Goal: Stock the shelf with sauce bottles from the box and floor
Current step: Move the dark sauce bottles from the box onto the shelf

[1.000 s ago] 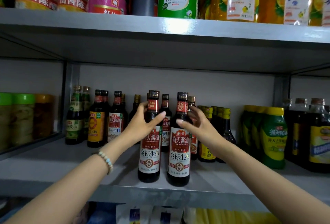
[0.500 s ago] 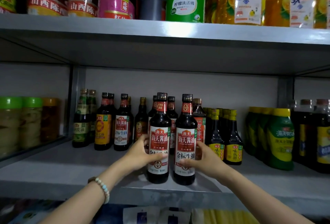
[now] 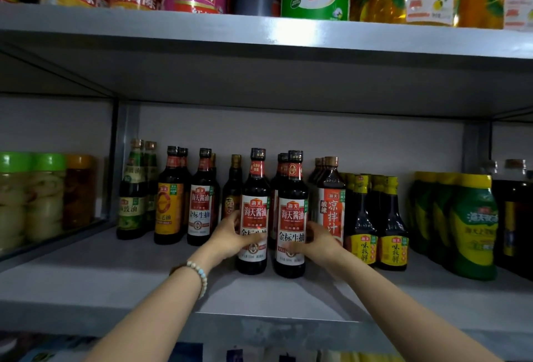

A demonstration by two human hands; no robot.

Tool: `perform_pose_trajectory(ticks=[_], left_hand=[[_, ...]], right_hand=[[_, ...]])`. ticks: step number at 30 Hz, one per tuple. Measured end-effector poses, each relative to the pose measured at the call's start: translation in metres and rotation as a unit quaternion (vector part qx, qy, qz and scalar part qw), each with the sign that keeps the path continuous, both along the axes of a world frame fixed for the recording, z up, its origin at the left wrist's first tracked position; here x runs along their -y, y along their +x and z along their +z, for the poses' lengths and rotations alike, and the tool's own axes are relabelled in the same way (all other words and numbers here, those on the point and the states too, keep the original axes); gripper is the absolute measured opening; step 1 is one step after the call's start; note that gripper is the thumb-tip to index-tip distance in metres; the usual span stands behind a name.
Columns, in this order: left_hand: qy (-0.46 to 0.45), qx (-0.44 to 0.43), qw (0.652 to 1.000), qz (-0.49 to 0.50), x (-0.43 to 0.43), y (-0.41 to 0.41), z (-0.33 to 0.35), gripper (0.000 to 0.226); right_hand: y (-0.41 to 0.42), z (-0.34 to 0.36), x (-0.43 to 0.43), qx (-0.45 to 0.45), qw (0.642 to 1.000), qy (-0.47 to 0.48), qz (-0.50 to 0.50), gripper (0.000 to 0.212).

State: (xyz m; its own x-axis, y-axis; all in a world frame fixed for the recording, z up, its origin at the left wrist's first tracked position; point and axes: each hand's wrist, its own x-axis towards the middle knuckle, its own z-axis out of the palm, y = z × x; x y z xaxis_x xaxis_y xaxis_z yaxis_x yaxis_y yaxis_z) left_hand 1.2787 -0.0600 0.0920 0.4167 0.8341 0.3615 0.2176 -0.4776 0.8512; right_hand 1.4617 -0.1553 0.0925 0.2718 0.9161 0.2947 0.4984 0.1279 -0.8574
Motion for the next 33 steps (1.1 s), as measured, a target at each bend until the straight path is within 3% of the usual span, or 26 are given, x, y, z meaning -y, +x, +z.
perform_pose_trajectory(ticks=[6, 12, 24, 33], left_hand=[[-0.006, -0.001, 1.0, 0.011, -0.018, 0.012, 0.0, 0.081], [0.001, -0.003, 1.0, 0.005, -0.032, 0.017, -0.001, 0.081], [0.017, 0.015, 1.0, -0.019, -0.048, 0.023, -0.004, 0.077], [0.016, 0.025, 0.999, -0.025, -0.055, 0.027, -0.003, 0.072]], right_hand=[[0.003, 0.001, -0.026, 0.012, 1.0, -0.005, -0.013, 0.04], [0.007, 0.001, -0.033, 0.011, 1.0, -0.011, -0.01, 0.055], [0.012, -0.003, -0.049, 0.002, 1.0, 0.007, 0.008, 0.04], [0.017, -0.006, -0.059, 0.001, 1.0, 0.019, 0.017, 0.042]])
